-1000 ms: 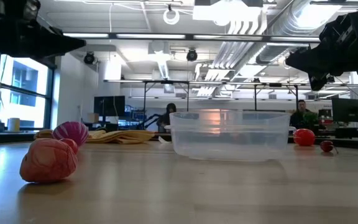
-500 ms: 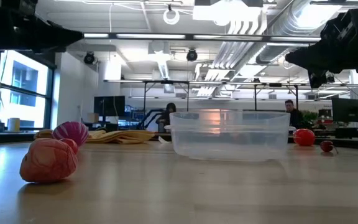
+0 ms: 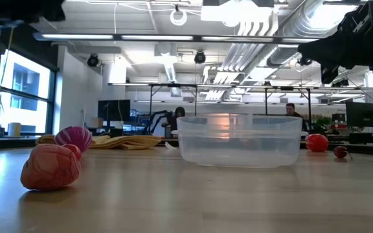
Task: Pick and placing Produce into tupperware
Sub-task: Prepare the transparent bin, then put the green bell pepper into the transparent bin
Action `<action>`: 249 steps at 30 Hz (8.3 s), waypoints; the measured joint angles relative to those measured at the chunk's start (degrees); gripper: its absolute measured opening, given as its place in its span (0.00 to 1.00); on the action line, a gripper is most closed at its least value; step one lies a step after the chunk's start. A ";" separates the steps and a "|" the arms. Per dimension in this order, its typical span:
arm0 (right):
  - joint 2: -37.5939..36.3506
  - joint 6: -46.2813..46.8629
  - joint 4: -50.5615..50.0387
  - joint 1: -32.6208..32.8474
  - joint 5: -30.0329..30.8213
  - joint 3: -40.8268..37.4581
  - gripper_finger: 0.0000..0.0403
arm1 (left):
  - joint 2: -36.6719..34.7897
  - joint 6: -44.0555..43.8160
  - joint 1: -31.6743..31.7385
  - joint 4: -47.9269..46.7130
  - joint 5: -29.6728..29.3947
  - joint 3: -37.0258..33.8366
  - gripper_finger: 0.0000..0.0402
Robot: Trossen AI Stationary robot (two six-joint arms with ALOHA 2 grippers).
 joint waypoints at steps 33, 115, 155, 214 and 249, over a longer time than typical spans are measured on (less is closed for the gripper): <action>50.99 11.28 -22.17 6.15 -8.33 22.73 0.00 | 0.01 0.29 0.00 -11.57 -2.65 2.36 0.06; 93.92 -3.96 -47.14 -0.23 9.76 61.42 0.00 | 0.01 5.62 0.02 -15.56 -11.06 2.31 0.06; 57.11 59.54 -95.37 19.07 12.21 69.31 0.00 | 0.56 4.08 0.00 -19.71 -5.78 6.76 0.06; 63.75 87.56 -90.62 34.39 5.93 54.58 0.41 | 24.27 0.27 0.00 -39.10 -5.43 21.42 0.06; 70.23 96.71 -67.61 39.03 5.10 35.67 0.41 | 24.27 0.25 0.00 -39.10 -5.43 21.42 0.06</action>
